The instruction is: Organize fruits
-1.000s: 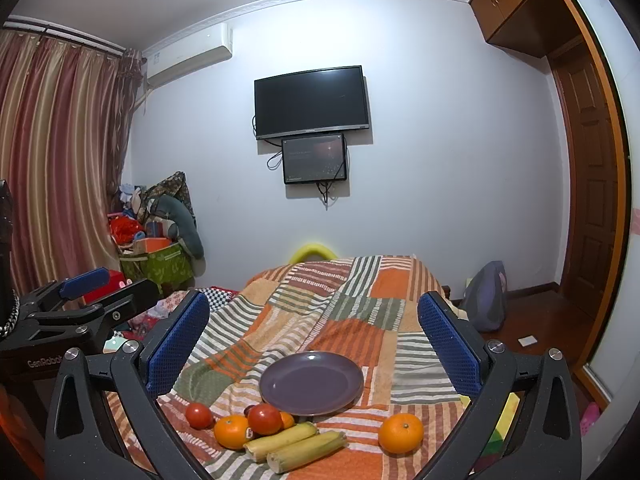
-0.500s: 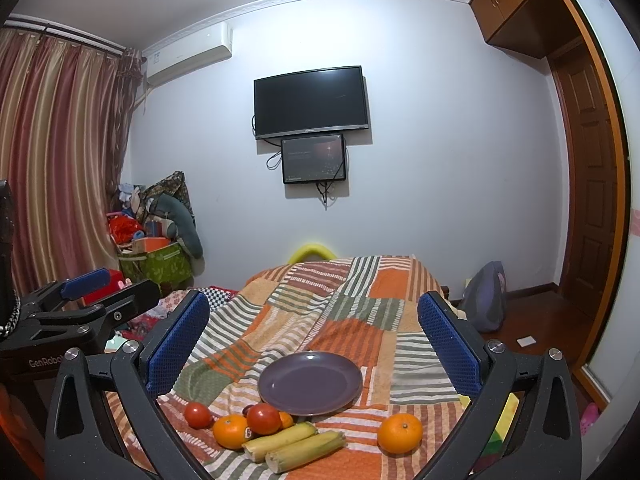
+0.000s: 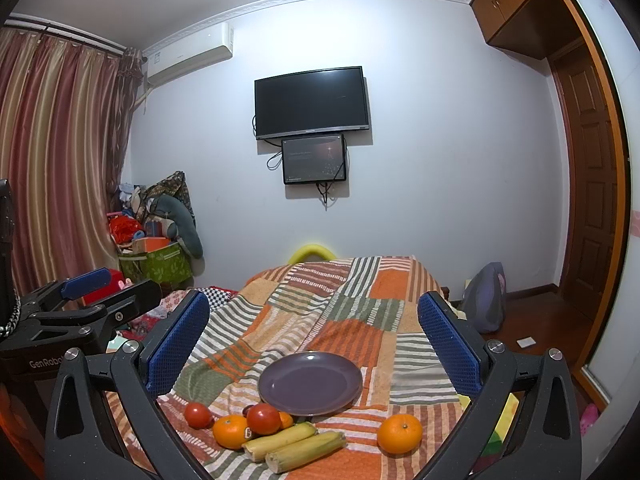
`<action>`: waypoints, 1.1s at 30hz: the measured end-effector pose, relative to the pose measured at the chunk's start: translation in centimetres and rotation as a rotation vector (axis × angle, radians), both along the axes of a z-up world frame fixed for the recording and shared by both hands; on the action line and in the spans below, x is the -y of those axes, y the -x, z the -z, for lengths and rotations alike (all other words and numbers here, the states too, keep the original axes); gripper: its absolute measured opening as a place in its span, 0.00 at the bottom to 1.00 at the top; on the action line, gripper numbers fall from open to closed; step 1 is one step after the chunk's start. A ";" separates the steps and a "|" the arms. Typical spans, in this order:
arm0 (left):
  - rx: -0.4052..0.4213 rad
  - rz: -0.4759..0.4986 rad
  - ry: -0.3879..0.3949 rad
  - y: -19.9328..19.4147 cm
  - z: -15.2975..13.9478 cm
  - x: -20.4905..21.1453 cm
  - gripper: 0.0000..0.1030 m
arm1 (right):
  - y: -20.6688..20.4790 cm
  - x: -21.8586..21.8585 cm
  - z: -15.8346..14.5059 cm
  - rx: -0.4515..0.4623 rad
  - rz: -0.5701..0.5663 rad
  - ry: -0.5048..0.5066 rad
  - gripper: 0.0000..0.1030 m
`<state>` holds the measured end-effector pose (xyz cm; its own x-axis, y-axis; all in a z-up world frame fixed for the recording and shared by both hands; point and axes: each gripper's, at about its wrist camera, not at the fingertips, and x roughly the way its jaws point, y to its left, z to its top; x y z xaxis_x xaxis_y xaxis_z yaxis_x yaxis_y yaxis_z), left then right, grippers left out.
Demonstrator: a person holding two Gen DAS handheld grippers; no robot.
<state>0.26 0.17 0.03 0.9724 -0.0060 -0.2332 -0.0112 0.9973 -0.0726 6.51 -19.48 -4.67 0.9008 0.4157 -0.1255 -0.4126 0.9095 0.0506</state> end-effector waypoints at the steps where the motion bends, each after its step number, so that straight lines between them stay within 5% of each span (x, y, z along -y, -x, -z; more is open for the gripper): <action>1: 0.000 -0.001 -0.001 0.0 0.0 0.0 1.00 | 0.0 0.0 0.0 0.000 0.000 0.000 1.00; 33: 0.009 0.003 -0.025 0.0 0.1 0.4 1.00 | -0.7 0.2 0.3 -0.010 0.010 0.006 1.00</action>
<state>0.30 -0.18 -0.06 0.9744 -0.0036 -0.2246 -0.0074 0.9988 -0.0479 7.17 -19.70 -4.96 0.9037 0.4058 -0.1366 -0.4029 0.9139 0.0489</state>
